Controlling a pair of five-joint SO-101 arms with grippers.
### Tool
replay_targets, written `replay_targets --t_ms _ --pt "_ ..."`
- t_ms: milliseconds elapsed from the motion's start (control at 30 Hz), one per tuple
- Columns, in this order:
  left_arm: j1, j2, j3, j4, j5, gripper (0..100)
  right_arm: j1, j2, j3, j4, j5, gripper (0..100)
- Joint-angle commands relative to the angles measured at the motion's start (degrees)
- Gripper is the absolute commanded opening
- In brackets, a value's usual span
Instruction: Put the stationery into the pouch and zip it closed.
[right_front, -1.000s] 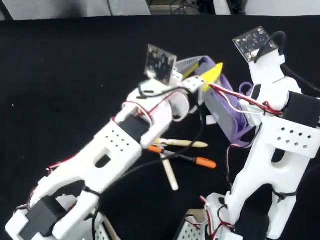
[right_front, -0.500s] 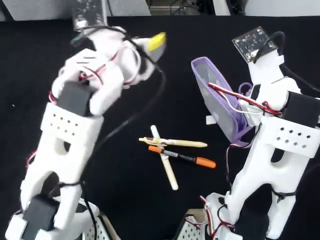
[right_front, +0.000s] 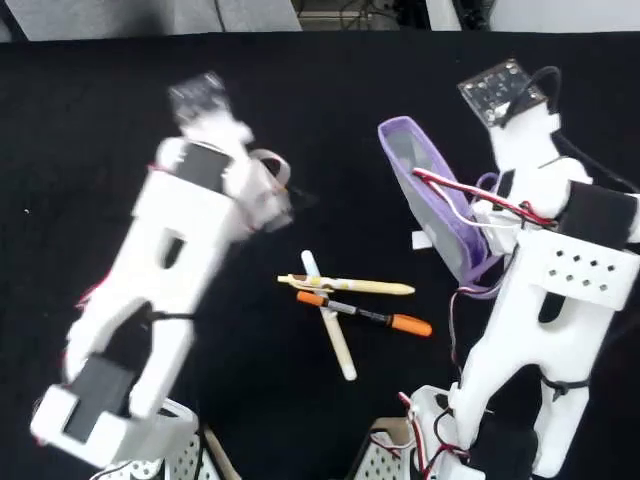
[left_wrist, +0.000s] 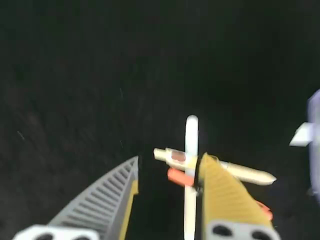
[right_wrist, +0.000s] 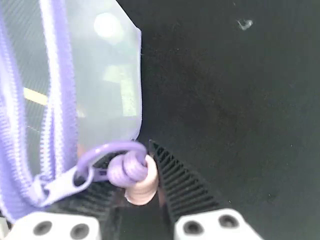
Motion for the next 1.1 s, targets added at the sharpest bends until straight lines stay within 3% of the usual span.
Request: replay_targets --t_ms 0,133,333,733,1067 --pt "6.64 3.78 3.56 -6.59 10.11 20 -1.58 -1.36 -0.57 -1.32 -0.62 1.1" --pt "11.56 8.88 3.74 -10.02 21.71 20 -2.02 -1.36 -0.57 -1.32 -0.62 1.1" --pt "17.45 13.89 2.77 -13.98 28.31 20 -2.02 -1.36 -0.57 -1.41 -0.62 1.1" --pt "15.87 23.47 2.68 -24.88 28.92 20 -2.02 -1.36 -0.04 -2.81 -0.62 1.1" --pt "14.11 23.65 2.68 -25.32 28.84 20 -2.11 -1.36 -0.04 -2.55 -0.62 1.1"
